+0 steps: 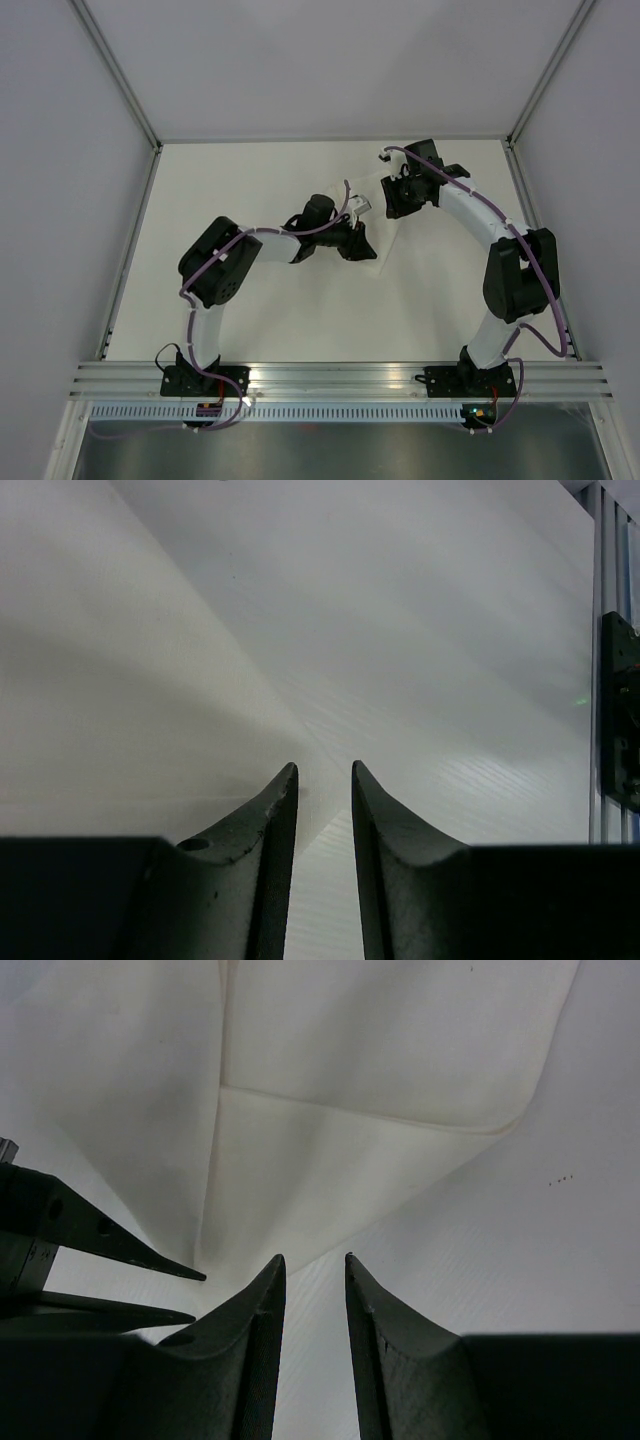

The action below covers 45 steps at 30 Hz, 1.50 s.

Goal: Fold the napkin, place the utensils inside, and roll it up
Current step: Fold the napkin, then roll the napkin with the utensil

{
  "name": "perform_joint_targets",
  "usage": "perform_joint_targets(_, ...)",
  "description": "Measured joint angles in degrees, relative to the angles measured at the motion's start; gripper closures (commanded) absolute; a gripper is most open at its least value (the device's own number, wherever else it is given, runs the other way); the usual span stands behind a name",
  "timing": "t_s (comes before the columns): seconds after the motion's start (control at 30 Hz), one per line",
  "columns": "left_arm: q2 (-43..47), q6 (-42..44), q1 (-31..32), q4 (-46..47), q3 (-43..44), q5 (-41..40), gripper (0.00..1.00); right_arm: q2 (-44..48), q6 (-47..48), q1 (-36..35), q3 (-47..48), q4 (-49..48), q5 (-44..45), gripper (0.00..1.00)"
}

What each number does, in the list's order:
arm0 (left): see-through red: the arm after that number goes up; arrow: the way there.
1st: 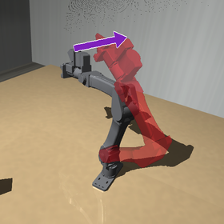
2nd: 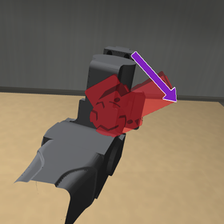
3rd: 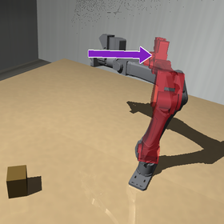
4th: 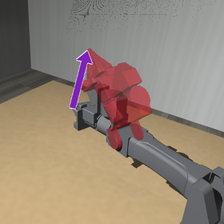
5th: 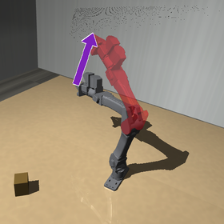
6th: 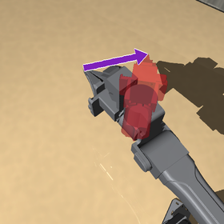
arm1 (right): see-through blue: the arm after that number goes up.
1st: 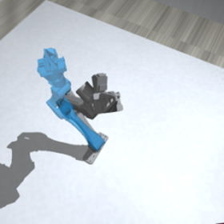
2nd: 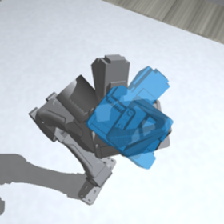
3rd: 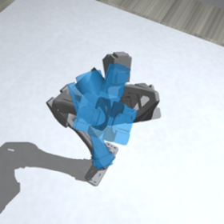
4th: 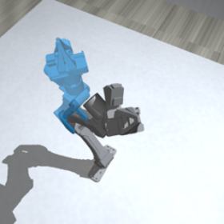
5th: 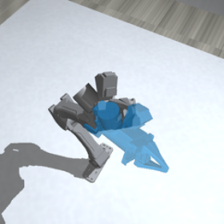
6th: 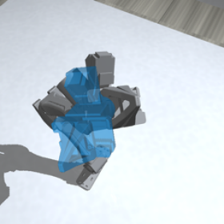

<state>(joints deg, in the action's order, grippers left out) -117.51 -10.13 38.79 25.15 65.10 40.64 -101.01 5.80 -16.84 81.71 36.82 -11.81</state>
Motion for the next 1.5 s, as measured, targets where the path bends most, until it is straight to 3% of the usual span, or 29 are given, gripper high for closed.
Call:
perform_joint_targets(0.2,4.55,-2.47,-0.09,3.37,-5.95,-3.02,0.72,0.0,-0.02,-0.2,0.0,0.0,0.13,0.64)
perform_joint_targets(0.3,12.09,-3.85,-0.72,4.13,-10.73,-9.53,0.72,0.0,0.0,-0.2,0.0,0.0,0.17,0.64)
perform_joint_targets(0.4,20.22,-5.57,-2.45,4.39,-13.88,-17.38,0.6,0.0,0.0,-0.2,0.0,0.0,0.24,0.64)
perform_joint_targets(0.47,25.44,-7.48,-4.33,3.32,-14.53,-23.8,0.59,0.0,0.02,-0.22,0.0,-0.02,0.35,0.64)
perform_joint_targets(0.63,28.94,-16.09,-16.13,-0.04,-14.36,-27.19,0.66,0.0,1.73,-2.34,0.0,-0.92,3.85,0.66)
perform_joint_targets(0.73,28.24,-22.62,-25.62,1.09,-17.62,-25.03,0.54,0.0,3.17,-6.14,-0.33,-2.78,6.54,0.66)
perform_joint_targets(0.8,28.26,-24.79,-29.31,0.57,-20.63,-25.73,0.54,0.0,3.8,-8.44,-0.92,-3.85,7.39,0.64)
perform_joint_targets(1.03,34.36,-26.69,-28.33,0.52,-29.07,-29.11,0.42,0.13,7.21,-14.47,-7.58,-9.53,10.99,0.58)
perform_joint_targets(1.3,43.04,-26.86,-28.41,0.98,-31.21,-30.18,0.46,0.09,13.14,-25.03,-14.88,-17.51,16.15,0.4)
perform_joint_targets(1.5,43.65,-26.73,-28.41,0.37,-31.21,-30.1,0.48,-0.42,15.8,-27.19,-16.74,-21.97,18.14,0.37)
